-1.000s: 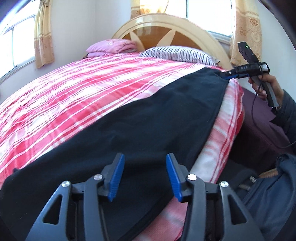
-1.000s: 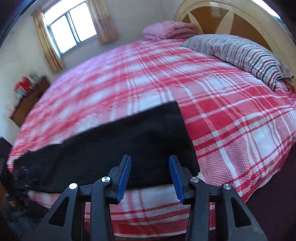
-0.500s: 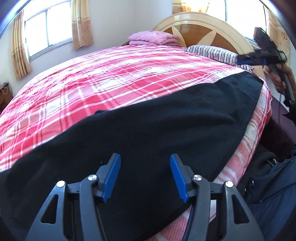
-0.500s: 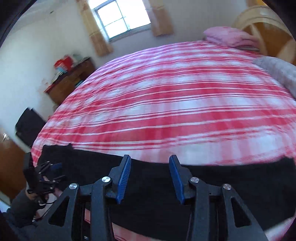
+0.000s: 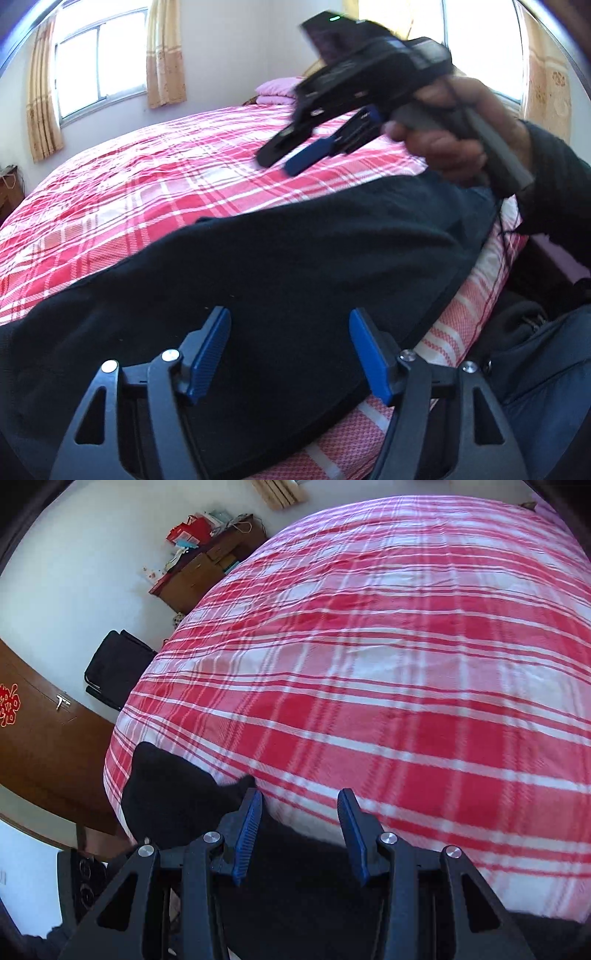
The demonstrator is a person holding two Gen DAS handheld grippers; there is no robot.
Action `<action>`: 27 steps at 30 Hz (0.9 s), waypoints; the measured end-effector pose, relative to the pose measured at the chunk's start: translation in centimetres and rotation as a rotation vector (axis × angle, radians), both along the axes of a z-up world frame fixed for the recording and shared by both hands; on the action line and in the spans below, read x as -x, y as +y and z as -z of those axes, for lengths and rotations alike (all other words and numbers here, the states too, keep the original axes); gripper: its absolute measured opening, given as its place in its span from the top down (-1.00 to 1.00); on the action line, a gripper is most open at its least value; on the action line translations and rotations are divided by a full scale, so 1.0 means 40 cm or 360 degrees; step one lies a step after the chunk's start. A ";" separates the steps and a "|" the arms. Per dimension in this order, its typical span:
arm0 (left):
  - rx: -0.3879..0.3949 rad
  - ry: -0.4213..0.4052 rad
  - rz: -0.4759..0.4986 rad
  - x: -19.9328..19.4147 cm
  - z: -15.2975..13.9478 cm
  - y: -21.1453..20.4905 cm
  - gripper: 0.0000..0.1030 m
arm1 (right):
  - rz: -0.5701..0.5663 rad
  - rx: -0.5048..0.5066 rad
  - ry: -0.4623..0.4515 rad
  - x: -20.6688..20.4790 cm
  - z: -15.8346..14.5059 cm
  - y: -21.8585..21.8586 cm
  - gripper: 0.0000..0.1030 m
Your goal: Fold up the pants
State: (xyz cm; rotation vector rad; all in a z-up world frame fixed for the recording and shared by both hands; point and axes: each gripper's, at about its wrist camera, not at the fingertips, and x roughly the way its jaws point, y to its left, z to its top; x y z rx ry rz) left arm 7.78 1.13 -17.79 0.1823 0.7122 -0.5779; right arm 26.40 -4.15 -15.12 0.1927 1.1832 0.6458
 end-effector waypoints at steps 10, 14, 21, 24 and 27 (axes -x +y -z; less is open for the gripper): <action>0.0041 0.0051 -0.0002 -0.008 0.017 0.009 -0.35 | -0.0028 -0.0068 0.0224 -0.046 0.072 0.125 0.17; 0.0022 0.0043 0.0000 -0.010 0.025 0.011 -0.37 | -0.0066 -0.0096 0.0270 -0.036 0.084 0.141 0.81; -0.0040 0.0010 0.0033 0.002 0.040 -0.010 -0.56 | -0.0035 -0.0193 0.0099 -0.019 0.013 0.126 0.92; -0.0042 0.0001 0.0042 0.003 0.045 -0.011 -0.64 | -0.0037 -0.0119 0.0008 -0.007 -0.003 0.147 0.93; -0.0070 -0.0022 0.0051 0.009 0.051 -0.017 -0.67 | 0.0000 0.0034 -0.0017 -0.025 0.041 0.165 0.93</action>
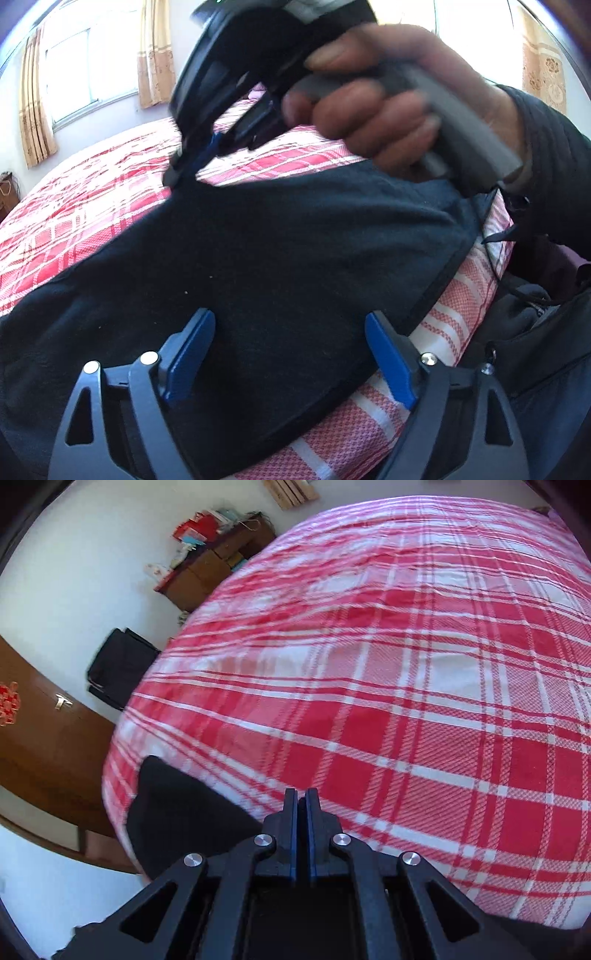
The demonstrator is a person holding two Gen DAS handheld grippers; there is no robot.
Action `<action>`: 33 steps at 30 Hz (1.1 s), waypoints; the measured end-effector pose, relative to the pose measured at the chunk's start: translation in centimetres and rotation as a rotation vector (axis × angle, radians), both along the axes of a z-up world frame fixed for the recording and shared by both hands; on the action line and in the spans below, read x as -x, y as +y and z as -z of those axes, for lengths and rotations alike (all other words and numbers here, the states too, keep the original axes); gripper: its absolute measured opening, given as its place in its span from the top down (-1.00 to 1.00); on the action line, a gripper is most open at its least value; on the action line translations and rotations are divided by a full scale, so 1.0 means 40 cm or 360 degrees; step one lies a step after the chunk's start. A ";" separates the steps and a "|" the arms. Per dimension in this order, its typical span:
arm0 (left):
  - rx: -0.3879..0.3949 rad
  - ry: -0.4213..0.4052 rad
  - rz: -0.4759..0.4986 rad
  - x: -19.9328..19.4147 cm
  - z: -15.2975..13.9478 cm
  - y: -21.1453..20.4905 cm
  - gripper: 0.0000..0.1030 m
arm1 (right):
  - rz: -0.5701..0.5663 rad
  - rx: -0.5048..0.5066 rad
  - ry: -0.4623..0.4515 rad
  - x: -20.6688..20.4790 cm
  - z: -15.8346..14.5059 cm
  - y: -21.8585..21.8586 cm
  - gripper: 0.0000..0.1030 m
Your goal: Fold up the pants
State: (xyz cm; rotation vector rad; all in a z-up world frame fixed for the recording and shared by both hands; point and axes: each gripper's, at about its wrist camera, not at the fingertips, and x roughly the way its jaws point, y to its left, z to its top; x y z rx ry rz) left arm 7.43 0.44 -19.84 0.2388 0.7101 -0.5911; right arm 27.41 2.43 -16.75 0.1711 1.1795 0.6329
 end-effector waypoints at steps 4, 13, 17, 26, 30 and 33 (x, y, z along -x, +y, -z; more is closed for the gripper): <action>0.0012 0.0001 -0.0007 0.001 0.000 0.007 -0.67 | -0.0039 0.0016 0.0045 -0.009 0.053 -0.007 0.92; 0.0047 0.0035 -0.0133 -0.021 -0.028 0.070 -0.67 | -0.0089 0.0062 -0.0238 0.102 -0.089 -0.104 0.48; 0.0056 0.0089 -0.0216 -0.042 -0.020 0.106 -0.67 | -0.0125 0.0130 -0.0281 0.169 -0.090 -0.149 0.39; -0.0046 0.0066 -0.0206 -0.031 -0.004 0.088 -0.77 | -0.0094 0.0139 -0.0158 0.210 0.020 -0.243 0.38; -0.0048 0.0070 -0.0209 -0.043 -0.006 0.090 -0.79 | -0.0056 0.0142 -0.0162 0.233 0.004 -0.280 0.38; -0.0054 0.0069 -0.0208 -0.039 -0.004 0.080 -0.82 | -0.0051 0.0233 -0.0243 0.283 -0.016 -0.310 0.33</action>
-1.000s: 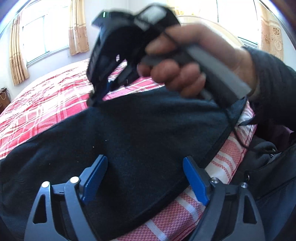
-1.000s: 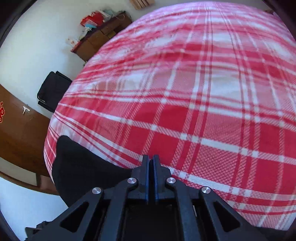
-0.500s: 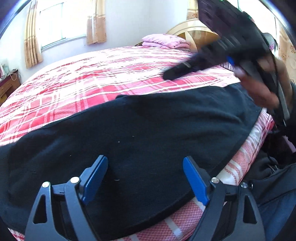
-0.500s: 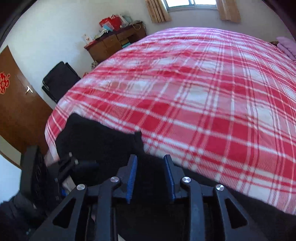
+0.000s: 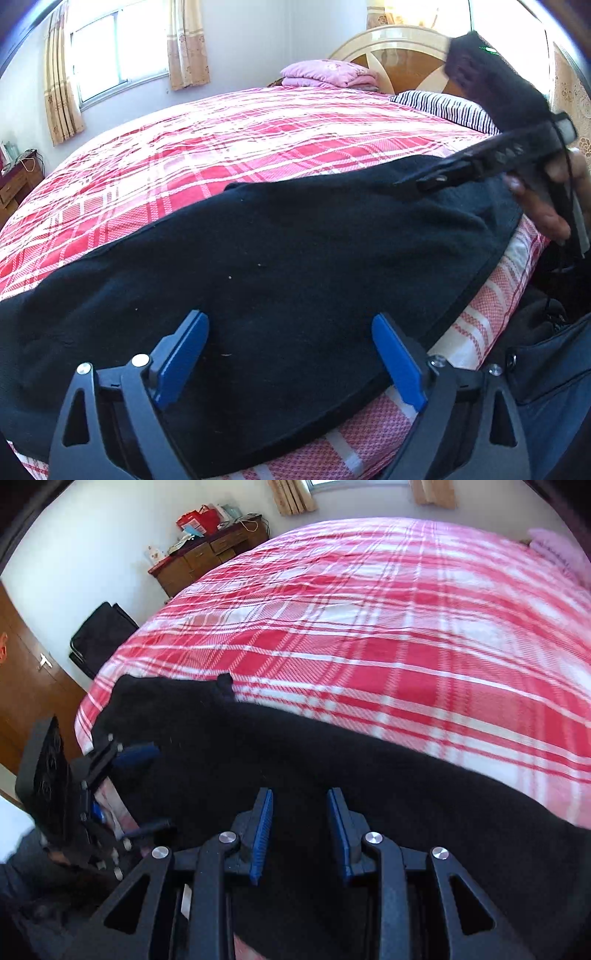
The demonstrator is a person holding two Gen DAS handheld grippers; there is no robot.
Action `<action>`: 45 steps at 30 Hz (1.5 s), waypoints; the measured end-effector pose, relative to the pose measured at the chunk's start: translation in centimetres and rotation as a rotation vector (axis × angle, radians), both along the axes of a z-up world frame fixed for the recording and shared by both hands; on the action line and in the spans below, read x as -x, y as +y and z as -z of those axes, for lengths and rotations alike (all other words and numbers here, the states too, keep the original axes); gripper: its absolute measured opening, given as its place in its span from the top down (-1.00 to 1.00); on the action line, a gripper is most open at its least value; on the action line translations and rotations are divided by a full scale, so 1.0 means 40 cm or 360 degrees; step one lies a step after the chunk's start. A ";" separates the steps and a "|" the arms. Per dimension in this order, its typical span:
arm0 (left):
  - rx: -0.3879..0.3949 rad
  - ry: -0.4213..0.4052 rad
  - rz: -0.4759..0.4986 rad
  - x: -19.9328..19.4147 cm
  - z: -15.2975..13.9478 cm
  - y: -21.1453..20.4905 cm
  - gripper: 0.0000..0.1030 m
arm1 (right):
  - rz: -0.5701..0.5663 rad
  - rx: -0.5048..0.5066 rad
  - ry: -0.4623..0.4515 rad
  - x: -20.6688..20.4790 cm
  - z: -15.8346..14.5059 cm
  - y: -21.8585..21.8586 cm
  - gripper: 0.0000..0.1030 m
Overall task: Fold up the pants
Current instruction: 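Smooth the folded pants on the bed with both open tools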
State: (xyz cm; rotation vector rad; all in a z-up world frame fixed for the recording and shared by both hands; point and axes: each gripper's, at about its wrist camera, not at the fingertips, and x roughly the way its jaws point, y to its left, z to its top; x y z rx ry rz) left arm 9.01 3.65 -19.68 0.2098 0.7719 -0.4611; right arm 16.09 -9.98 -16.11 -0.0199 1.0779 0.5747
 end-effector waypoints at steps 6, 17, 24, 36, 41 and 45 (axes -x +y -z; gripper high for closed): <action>-0.0016 -0.0008 0.0005 -0.004 0.008 -0.024 -0.91 | -0.0007 0.0248 -0.0094 0.077 0.012 -0.037 0.11; -0.0046 -0.0002 -0.0032 -0.011 0.001 -0.020 -0.94 | -0.0071 0.0288 -0.0198 0.110 0.036 -0.041 -0.13; -0.0029 0.0028 -0.0106 -0.017 0.009 0.032 -0.94 | -0.0031 0.0227 -0.0166 0.112 0.033 -0.062 -0.13; -0.0050 0.0042 -0.0185 -0.031 0.011 0.027 -1.00 | 0.0529 0.0237 -0.0256 0.138 -0.066 -0.408 -0.13; -0.0057 0.0054 -0.0198 -0.035 0.010 0.020 -1.00 | 0.0855 0.0032 -0.0273 0.148 -0.091 -0.670 -0.13; -0.0064 0.0053 -0.0208 -0.033 0.011 0.018 -1.00 | 0.1160 -0.0218 -0.0237 0.164 -0.118 -0.870 -0.13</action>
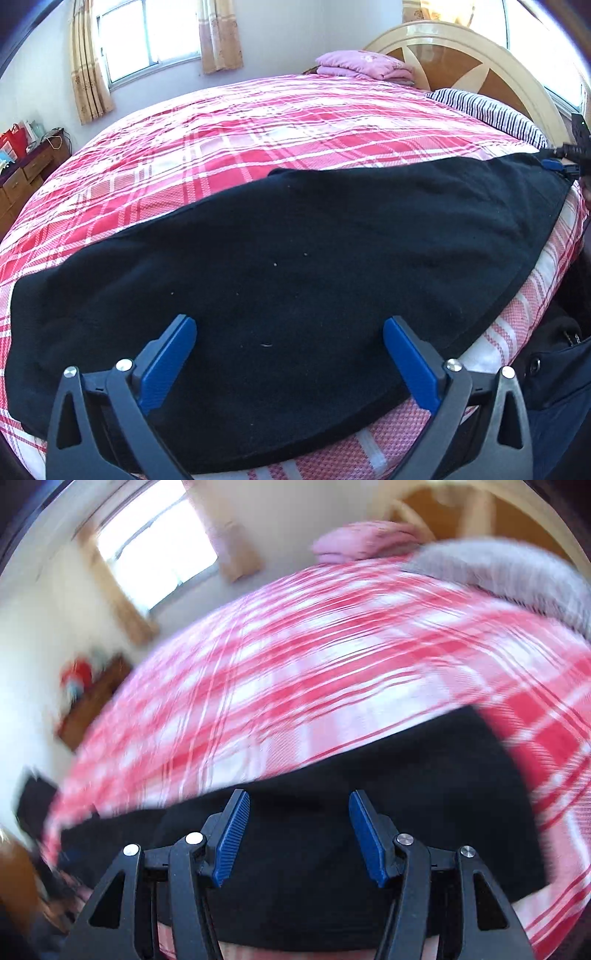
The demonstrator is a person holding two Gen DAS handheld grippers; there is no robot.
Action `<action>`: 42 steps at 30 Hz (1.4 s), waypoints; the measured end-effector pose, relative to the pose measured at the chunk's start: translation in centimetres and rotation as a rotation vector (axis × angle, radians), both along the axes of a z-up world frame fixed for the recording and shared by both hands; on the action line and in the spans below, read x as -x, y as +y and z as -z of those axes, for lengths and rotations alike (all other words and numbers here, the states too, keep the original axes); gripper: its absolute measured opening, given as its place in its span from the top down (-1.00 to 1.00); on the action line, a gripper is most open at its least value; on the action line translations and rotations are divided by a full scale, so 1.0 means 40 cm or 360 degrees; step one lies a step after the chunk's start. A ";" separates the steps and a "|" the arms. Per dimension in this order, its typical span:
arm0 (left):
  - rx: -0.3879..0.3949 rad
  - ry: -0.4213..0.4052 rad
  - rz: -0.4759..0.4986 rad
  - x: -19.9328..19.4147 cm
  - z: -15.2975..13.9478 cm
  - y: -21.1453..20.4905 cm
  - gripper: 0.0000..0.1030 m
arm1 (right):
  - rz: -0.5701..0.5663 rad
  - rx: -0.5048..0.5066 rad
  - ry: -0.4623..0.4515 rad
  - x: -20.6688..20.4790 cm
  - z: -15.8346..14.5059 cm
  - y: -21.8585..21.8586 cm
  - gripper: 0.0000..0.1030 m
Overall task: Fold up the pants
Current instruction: 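Smooth the folded pants on the bed with both open tools, then grasp the black pants edge with the right tool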
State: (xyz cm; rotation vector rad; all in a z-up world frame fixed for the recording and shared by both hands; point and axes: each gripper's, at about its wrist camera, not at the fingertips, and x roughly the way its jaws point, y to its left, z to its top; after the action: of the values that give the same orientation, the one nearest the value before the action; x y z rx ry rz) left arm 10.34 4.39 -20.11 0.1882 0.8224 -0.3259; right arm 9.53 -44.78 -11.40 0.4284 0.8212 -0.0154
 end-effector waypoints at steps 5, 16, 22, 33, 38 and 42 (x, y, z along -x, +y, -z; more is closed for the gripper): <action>-0.0023 -0.0011 -0.0005 -0.010 -0.009 -0.011 -1.00 | 0.0213 -0.0251 -0.0104 0.033 -0.015 -0.170 -0.13; -0.0072 -0.0132 -0.0004 -0.046 -0.080 -0.027 -1.00 | 0.0392 0.0010 0.0014 0.123 -0.108 -0.174 -0.14; -0.0128 -0.0099 -0.0213 -0.052 -0.047 0.081 -1.00 | 0.0384 -0.0072 0.0119 0.147 -0.043 -0.226 -0.13; -0.0099 -0.0100 -0.0312 -0.073 -0.019 0.143 -1.00 | 0.0250 -0.0067 0.0043 0.123 -0.016 -0.203 0.00; -0.0154 -0.0150 -0.0393 -0.078 -0.042 0.182 -1.00 | 0.0238 -0.0157 -0.0086 0.124 0.000 -0.232 0.05; -0.0160 -0.0174 -0.0483 -0.089 -0.060 0.242 -1.00 | 0.0180 -0.0201 -0.0135 0.120 0.003 -0.230 0.17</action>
State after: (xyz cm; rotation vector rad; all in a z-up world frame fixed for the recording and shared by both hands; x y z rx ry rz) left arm 13.91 14.05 -17.72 0.1707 0.7471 0.0112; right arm 4.73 -53.99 -11.51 0.5907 0.7161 -0.0499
